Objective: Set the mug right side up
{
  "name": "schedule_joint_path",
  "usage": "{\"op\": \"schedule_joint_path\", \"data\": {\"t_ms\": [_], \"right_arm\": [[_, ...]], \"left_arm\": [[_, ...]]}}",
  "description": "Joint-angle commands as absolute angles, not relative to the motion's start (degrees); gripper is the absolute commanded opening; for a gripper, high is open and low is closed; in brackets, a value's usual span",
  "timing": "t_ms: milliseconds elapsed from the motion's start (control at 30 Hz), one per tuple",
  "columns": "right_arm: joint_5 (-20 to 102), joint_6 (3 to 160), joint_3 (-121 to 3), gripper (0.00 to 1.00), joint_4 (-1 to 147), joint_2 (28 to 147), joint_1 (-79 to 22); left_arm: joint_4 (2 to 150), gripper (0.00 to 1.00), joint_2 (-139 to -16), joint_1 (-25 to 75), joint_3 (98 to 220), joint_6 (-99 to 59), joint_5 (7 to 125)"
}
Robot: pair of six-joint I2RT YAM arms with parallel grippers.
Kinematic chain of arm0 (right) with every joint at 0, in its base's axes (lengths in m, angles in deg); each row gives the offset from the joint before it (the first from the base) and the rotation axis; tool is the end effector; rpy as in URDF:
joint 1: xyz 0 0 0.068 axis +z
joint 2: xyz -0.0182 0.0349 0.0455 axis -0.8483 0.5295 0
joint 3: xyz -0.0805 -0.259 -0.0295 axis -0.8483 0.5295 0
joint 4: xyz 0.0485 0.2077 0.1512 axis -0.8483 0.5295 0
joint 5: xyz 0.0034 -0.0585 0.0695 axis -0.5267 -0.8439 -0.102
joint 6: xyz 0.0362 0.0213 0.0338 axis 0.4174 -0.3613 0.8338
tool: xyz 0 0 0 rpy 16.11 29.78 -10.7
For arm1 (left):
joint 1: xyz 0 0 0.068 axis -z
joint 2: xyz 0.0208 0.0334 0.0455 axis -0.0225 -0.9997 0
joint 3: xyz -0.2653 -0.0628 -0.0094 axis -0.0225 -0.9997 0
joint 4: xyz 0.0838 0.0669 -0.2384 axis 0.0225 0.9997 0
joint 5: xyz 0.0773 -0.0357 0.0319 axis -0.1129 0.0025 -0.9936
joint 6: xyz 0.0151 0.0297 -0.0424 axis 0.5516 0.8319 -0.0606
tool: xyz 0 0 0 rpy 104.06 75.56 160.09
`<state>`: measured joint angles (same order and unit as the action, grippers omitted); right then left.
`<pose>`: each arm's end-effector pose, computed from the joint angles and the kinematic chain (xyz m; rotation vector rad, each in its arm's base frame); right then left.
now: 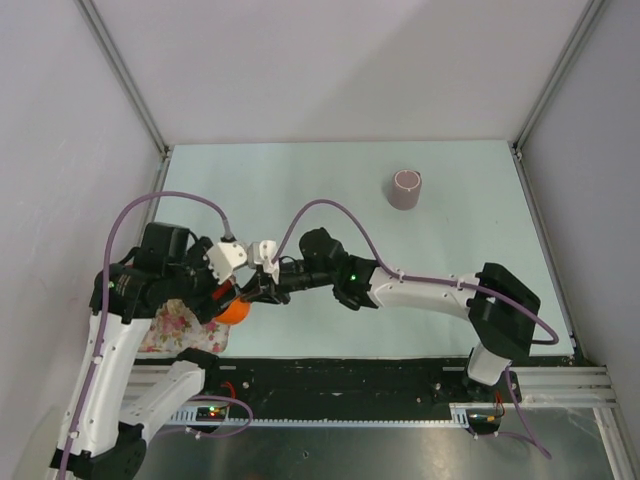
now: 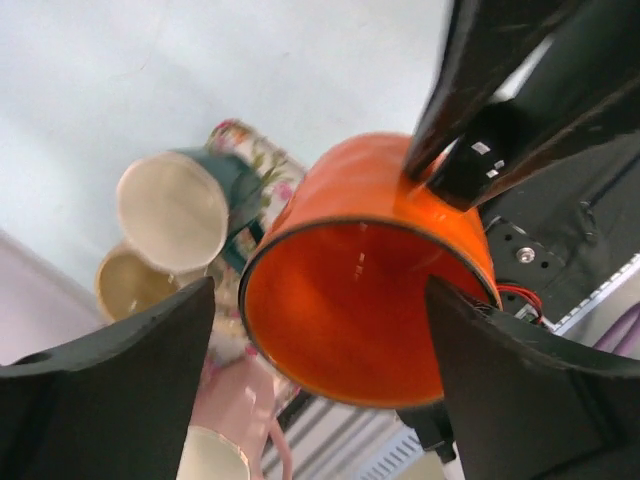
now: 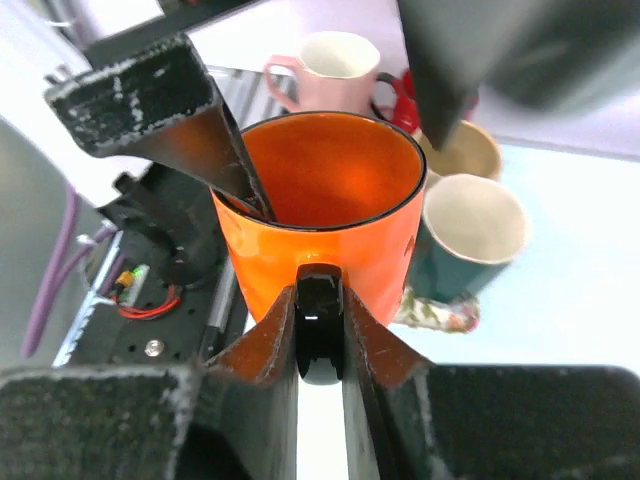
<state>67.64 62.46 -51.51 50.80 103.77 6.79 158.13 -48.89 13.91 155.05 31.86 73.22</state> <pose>0.1516 0.3701 0.2953 -1.4724 1.0730 1.1758 0.0961 -0.0362 0.3592 1.2727 2.2023 -0.1840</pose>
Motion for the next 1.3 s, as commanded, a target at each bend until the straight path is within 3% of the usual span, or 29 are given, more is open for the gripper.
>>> {"op": "schedule_joint_path", "data": {"t_ms": [0,200,467,800,1267], "right_arm": [[45.2,61.9,-52.4,0.00,47.8,98.7,8.5],[16.7,57.6,-50.5,0.00,40.4,97.7,14.4],[-1.6,50.7,-50.7,0.00,28.5,100.0,18.6],[-4.5,46.7,-52.2,0.00,26.8,101.8,20.6],[-3.3,44.6,-54.8,0.00,25.6,103.8,20.7]], "left_arm": [[158.6,0.95,-49.6,13.9,161.3,20.4,67.2],[153.9,1.00,-53.7,11.7,169.0,7.2,60.6],[151.3,1.00,-60.7,6.2,177.2,-4.3,65.1],[145.4,0.96,-67.5,3.5,179.2,-11.5,71.2],[143.0,0.59,-68.5,3.4,167.7,-14.1,75.2]]}}
